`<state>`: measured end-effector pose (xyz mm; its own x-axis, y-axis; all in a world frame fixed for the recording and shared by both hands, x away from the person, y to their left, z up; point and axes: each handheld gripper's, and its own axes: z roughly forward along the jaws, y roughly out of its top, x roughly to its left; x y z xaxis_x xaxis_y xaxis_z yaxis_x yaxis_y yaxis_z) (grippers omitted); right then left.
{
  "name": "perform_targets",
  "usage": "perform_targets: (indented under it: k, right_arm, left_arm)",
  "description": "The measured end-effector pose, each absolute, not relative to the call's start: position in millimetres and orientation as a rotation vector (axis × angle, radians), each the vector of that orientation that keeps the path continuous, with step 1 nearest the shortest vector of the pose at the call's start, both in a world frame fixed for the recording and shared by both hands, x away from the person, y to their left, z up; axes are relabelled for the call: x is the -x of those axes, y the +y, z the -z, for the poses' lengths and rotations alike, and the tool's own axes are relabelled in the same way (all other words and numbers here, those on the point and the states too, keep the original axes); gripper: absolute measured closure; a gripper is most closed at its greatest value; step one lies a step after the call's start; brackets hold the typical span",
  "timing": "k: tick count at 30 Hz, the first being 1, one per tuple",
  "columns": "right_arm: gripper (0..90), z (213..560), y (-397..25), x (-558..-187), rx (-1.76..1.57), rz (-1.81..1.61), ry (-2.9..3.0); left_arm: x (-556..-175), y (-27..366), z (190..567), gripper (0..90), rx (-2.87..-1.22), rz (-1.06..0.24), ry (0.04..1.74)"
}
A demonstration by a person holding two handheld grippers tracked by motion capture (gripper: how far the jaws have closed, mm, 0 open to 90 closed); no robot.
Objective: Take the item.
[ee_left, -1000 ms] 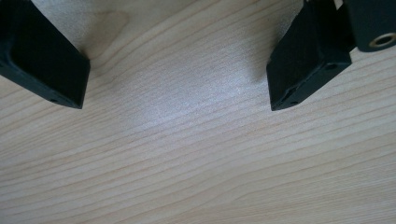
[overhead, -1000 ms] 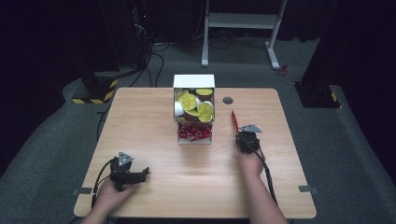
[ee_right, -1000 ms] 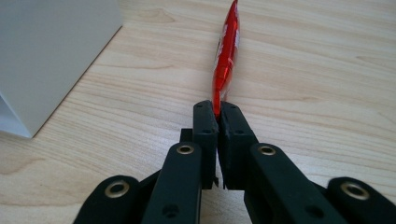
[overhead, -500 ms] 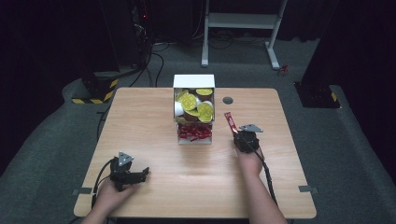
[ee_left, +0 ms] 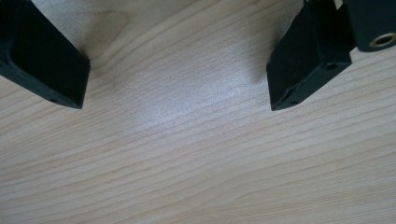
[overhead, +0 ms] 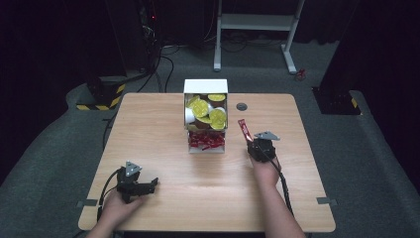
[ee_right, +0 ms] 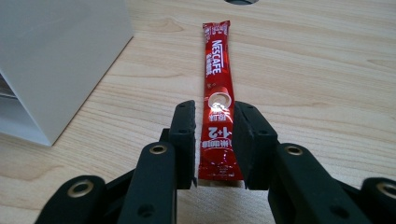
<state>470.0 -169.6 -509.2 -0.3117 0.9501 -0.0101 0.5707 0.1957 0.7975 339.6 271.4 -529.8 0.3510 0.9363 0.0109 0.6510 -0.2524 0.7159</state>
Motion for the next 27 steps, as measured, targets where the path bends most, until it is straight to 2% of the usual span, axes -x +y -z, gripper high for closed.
perform_targets:
  k: [13,27]
  right_arm:
    - [63.0,505,-169,-468,-1.405,-0.97,1.959]
    - [43.1,496,-167,-455,-1.383,-1.001,1.978]
  left_arm:
    - [-340,271,530,6.4,-1.997,-0.594,1.377]
    - [-340,271,530,6.3,-1.997,-0.594,1.377]
